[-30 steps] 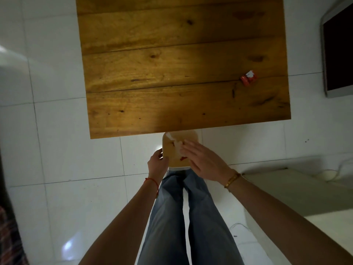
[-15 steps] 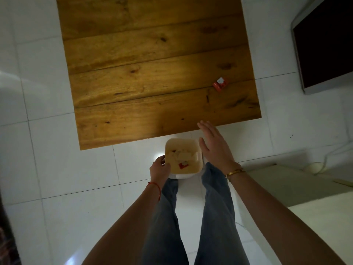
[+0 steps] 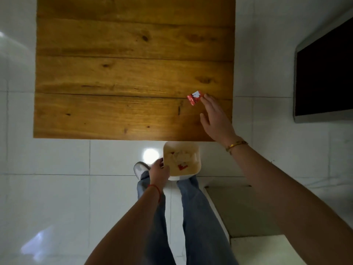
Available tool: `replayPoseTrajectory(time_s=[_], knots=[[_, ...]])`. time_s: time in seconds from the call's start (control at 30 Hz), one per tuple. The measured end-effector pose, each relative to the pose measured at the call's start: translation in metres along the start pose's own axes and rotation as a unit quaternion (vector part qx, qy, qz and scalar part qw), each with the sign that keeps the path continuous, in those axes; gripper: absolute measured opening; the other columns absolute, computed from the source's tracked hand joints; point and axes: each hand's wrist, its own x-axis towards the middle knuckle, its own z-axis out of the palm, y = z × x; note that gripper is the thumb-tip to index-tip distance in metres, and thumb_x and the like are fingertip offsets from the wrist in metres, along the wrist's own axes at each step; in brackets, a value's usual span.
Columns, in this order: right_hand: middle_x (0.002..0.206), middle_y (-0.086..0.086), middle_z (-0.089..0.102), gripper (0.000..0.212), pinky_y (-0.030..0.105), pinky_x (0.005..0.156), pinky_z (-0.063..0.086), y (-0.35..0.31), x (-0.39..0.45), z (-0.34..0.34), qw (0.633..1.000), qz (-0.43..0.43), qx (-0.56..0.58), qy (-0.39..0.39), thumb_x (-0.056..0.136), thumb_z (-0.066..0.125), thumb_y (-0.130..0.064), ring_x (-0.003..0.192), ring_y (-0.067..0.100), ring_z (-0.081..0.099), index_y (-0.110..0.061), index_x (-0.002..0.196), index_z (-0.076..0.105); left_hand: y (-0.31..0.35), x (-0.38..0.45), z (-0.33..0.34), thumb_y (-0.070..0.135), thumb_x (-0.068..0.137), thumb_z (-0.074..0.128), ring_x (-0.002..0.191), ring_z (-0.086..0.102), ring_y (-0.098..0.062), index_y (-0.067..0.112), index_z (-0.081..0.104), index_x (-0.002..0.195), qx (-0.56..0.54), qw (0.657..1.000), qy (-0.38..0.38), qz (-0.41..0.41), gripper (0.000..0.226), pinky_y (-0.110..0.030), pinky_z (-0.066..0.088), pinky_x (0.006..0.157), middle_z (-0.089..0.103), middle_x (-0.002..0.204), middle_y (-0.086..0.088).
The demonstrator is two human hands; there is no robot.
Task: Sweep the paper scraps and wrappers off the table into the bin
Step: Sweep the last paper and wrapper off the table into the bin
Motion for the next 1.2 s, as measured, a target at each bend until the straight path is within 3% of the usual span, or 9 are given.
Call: replayPoseTrajectory(time_s=[0.1, 0.17, 0.27, 0.57, 0.8, 0.9, 1.1, 1.2], knots=[[0.159, 0.004, 0.021, 0.053, 0.035, 0.118, 0.017, 0.013, 0.014, -0.004, 0.999, -0.022, -0.015, -0.018, 0.100, 0.038, -0.024, 0.147, 0.018, 0.013, -0.015, 0.150, 0.023, 0.007, -0.003, 0.022, 0.008, 0.085, 0.043, 0.074, 0.057, -0.012, 0.018, 0.061, 0.106, -0.016, 1.000, 0.010, -0.003, 0.029, -0.019, 0.046, 0.056, 0.060, 0.080, 0.005], [0.159, 0.004, 0.021, 0.053, 0.035, 0.118, 0.017, 0.017, 0.023, -0.005, 0.999, -0.029, -0.015, -0.023, 0.100, 0.038, -0.023, 0.147, 0.018, 0.013, -0.015, 0.151, 0.023, 0.013, -0.004, 0.032, 0.010, 0.085, 0.044, 0.088, 0.061, -0.019, 0.015, 0.060, 0.115, -0.034, 0.999, 0.004, -0.017, 0.033, -0.029, 0.056, 0.070, 0.065, 0.097, -0.002], [0.159, 0.003, 0.021, 0.052, 0.035, 0.118, 0.018, 0.019, 0.032, -0.003, 0.998, -0.046, -0.020, -0.037, 0.101, 0.037, -0.023, 0.148, 0.017, 0.012, -0.013, 0.150, 0.023, 0.019, -0.006, 0.044, 0.011, 0.087, 0.046, 0.105, 0.061, -0.027, 0.012, 0.056, 0.124, -0.062, 0.998, -0.001, -0.032, 0.038, -0.044, 0.053, 0.091, 0.064, 0.115, -0.008], [0.157, 0.006, 0.026, 0.049, 0.038, 0.122, 0.009, 0.027, -0.005, 0.023, 0.986, -0.137, -0.046, -0.081, 0.099, 0.038, -0.018, 0.148, 0.019, 0.010, -0.010, 0.147, 0.032, 0.020, -0.005, 0.052, 0.008, 0.083, 0.048, 0.104, 0.061, -0.026, 0.012, 0.055, 0.128, -0.075, 0.996, 0.026, -0.037, 0.046, -0.037, 0.053, 0.089, 0.065, 0.118, -0.010], [0.148, 0.007, 0.042, 0.044, 0.041, 0.121, 0.013, 0.029, -0.090, 0.045, 0.968, -0.197, -0.061, -0.143, 0.101, 0.029, -0.025, 0.147, 0.023, 0.018, -0.010, 0.141, 0.041, 0.015, -0.023, 0.052, 0.008, 0.080, 0.047, 0.104, 0.061, -0.031, 0.009, 0.058, 0.124, -0.054, 0.997, 0.018, -0.041, 0.045, -0.037, 0.052, 0.086, 0.066, 0.114, -0.015], [0.142, 0.009, 0.047, 0.039, 0.040, 0.120, 0.018, 0.025, -0.118, 0.042, 0.973, -0.175, -0.034, -0.147, 0.101, 0.032, -0.025, 0.144, 0.024, 0.024, -0.010, 0.133, 0.049, 0.011, -0.038, 0.048, 0.008, 0.080, 0.047, 0.104, 0.061, -0.031, 0.009, 0.058, 0.124, -0.055, 0.998, 0.007, -0.044, 0.045, -0.039, 0.054, 0.088, 0.065, 0.114, -0.016], [0.146, 0.008, 0.043, 0.040, 0.039, 0.117, 0.028, 0.007, -0.156, 0.016, 0.995, -0.057, 0.036, -0.073, 0.100, 0.043, -0.023, 0.140, 0.022, 0.032, -0.011, 0.138, 0.044, 0.009, -0.083, 0.024, 0.005, 0.079, 0.048, 0.104, 0.062, -0.031, 0.007, 0.059, 0.123, -0.057, 0.998, 0.006, -0.031, 0.046, -0.040, 0.054, 0.088, 0.066, 0.114, -0.015], [0.145, 0.008, 0.043, 0.045, 0.033, 0.113, 0.032, -0.005, -0.171, -0.004, 0.997, 0.002, 0.073, -0.036, 0.097, 0.048, -0.022, 0.136, 0.021, 0.037, -0.010, 0.140, 0.043, 0.017, -0.108, 0.005, 0.004, 0.079, 0.049, 0.106, 0.061, -0.033, 0.006, 0.062, 0.118, -0.056, 0.998, 0.022, -0.002, 0.042, -0.041, 0.051, 0.089, 0.067, 0.113, -0.016]])
